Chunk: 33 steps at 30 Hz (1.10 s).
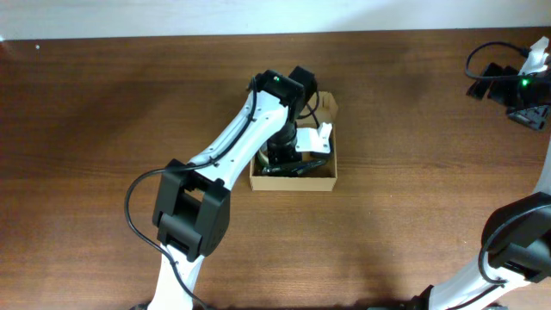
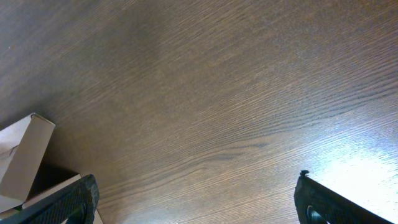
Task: Pack container
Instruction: 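Carry the grey pen right and lower it into the box, then release the grey pen and lift the left gripper out of the box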
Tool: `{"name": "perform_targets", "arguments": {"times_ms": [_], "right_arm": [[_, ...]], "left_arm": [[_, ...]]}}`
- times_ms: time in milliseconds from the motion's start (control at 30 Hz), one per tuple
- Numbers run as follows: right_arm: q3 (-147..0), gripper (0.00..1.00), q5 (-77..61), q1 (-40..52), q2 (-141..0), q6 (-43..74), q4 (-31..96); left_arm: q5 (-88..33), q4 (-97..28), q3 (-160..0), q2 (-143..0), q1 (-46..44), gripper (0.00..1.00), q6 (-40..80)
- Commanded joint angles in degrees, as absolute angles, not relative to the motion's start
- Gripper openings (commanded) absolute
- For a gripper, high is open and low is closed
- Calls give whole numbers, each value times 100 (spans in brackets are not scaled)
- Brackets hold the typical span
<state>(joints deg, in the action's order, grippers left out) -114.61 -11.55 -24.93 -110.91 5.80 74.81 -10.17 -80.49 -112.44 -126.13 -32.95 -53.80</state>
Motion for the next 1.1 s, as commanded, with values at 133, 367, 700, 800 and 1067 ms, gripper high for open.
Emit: {"name": "perform_targets", "arguments": {"times_ms": [133, 367, 700, 800, 1067], "right_arm": [[-11441, 99, -1181, -2477, -11111, 589, 7478], [-11441, 99, -1179, -2477, -11111, 589, 7478], [-11441, 99, -1181, -2477, -11111, 589, 7478], [-11441, 99, -1179, -2477, -11111, 589, 7478], [-11441, 99, -1234, -2477, -11111, 655, 7085]], "left_arm": [[-871, -8016, -11157, -12578, -3380, 22, -5301], [-316, -8569, -11874, -12549, -3614, 37, -4648], [445, -8982, -13600, -11550, -3463, 55, -3876], [1050, -8735, -13598, -10934, -3076, 56, -3505], [257, -8250, -13574, -10407, -327, 55, -1793]]}}
